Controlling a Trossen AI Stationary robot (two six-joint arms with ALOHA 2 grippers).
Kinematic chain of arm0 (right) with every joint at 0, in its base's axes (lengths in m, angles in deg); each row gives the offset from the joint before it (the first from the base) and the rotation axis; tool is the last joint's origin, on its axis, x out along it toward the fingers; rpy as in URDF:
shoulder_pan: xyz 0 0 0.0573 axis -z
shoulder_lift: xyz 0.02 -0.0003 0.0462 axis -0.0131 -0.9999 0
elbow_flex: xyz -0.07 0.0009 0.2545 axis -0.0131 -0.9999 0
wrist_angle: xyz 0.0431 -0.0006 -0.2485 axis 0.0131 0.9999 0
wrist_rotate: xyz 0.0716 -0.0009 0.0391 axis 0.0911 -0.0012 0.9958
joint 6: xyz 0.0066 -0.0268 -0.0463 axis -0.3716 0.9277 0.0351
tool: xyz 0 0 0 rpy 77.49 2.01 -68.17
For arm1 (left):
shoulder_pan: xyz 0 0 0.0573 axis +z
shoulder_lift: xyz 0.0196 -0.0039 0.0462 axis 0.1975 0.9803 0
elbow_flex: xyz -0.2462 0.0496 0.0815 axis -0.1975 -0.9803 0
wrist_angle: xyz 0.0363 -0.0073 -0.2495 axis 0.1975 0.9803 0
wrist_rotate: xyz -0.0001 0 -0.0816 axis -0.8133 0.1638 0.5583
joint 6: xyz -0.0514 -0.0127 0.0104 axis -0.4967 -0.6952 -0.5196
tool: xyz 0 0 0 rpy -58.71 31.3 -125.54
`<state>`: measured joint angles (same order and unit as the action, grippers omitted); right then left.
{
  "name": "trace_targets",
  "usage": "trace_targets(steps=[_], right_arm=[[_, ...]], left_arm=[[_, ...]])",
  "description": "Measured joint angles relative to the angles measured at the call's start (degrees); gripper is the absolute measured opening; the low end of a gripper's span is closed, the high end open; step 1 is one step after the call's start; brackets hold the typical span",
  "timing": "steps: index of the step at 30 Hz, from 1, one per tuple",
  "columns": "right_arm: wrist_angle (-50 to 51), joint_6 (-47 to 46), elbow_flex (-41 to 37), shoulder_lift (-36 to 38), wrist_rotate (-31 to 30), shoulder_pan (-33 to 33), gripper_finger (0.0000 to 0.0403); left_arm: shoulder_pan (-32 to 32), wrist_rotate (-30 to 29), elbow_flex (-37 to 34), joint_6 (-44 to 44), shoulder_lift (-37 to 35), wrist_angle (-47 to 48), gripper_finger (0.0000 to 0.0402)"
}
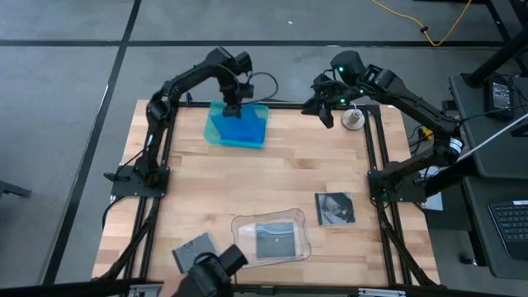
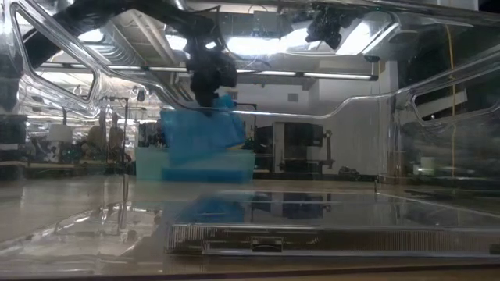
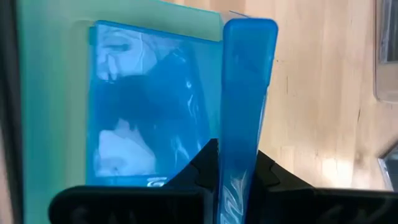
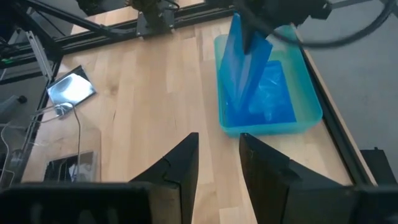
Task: Pick & place jewel cases by type
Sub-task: Put the blue CD case into the green bin, then put the top black CD case into the transparent bin
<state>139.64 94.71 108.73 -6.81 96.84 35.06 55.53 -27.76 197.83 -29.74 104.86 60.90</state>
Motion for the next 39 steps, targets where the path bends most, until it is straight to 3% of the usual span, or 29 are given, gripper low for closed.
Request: trace_targets(steps=[20, 39], right_arm=[[0.9, 3.3, 0.0, 0.0, 0.0, 0.0, 0.0120], [1.0, 5.2, 0.0, 0.0, 0.0, 0.0, 0.0120]], left_arm=[[-3.5, -3.8, 0.0, 1.4, 2.1, 0.4, 0.0027], [-6.1, -14.2, 2.9, -0.7, 1.9, -0.2, 0.0169]])
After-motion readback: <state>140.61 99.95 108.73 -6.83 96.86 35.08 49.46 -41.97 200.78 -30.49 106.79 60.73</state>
